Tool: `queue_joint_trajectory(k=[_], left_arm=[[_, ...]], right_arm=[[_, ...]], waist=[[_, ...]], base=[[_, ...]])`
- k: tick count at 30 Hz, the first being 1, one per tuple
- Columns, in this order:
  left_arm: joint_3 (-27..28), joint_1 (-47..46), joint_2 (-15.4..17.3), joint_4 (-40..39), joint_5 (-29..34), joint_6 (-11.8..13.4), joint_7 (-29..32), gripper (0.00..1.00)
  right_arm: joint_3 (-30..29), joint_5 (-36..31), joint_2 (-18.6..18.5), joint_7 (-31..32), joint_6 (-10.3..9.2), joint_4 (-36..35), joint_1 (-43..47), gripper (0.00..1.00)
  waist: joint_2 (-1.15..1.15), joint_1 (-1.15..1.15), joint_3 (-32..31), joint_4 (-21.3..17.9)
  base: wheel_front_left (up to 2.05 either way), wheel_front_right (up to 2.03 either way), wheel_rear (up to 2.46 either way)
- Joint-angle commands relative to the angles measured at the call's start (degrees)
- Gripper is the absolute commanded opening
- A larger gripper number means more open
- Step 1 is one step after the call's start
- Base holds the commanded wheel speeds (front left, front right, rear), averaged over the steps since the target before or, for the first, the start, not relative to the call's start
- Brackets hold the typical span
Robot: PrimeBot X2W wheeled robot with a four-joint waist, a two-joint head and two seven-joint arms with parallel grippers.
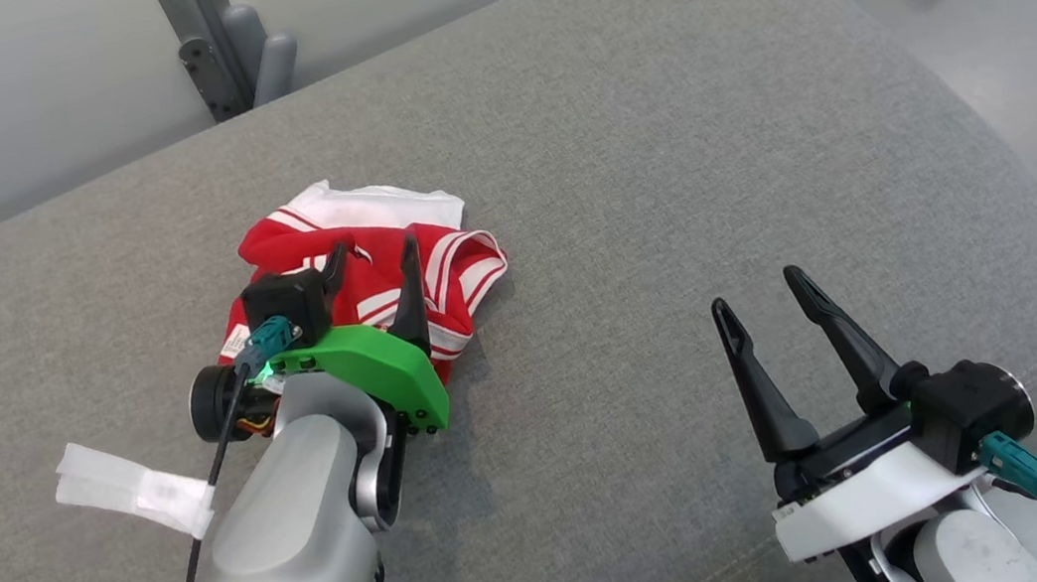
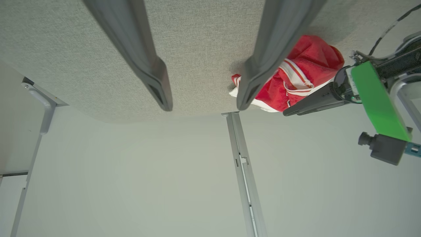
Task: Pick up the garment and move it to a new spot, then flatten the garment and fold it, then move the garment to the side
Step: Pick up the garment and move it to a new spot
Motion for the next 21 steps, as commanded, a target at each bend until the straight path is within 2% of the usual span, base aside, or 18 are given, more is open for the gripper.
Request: queue_joint_trajectory(k=[1, 4, 14, 18, 21], left_arm=[[-0.1, 1.3, 0.2, -0.8, -0.5, 0.2, -0.6, 1.00], [0.7, 2.8, 0.3, -3.0, 0.3, 1.2, -1.0, 1.00], [9.4, 15.2, 3.6, -19.4, 7.7, 3.4, -0.9, 1.00], [14.6, 22.8, 3.5, -27.5, 11.3, 3.4, -0.9, 1.00], [18.1, 28.0, 2.8, -32.5, 14.1, 2.5, -0.9, 1.00]], right_arm=[[0.2, -0.2, -0.5, -0.2, 0.00, 0.1, 0.8, 1.00], [0.0, -0.4, -0.8, -0.2, 0.00, -0.2, 1.6, 1.00], [-1.9, -0.6, -1.4, -0.2, 0.00, -1.6, 4.2, 1.00], [-2.9, -0.7, -1.5, -0.2, 0.00, -1.9, 5.5, 1.00], [-4.2, -0.8, -1.5, -0.2, 0.00, -2.3, 6.7, 1.00]], waist=[[0.00, 0.00, -3.0, 2.1], [0.00, 0.00, -5.0, 3.6], [0.00, 0.00, -8.2, 8.6], [0.00, 0.00, -8.9, 10.3], [0.00, 0.00, -9.3, 11.4]], base=[[0.00, 0.00, 0.00], [0.00, 0.00, 0.00], [0.00, 0.00, 0.00], [0.00, 0.00, 0.00], [0.00, 0.00, 0.00]])
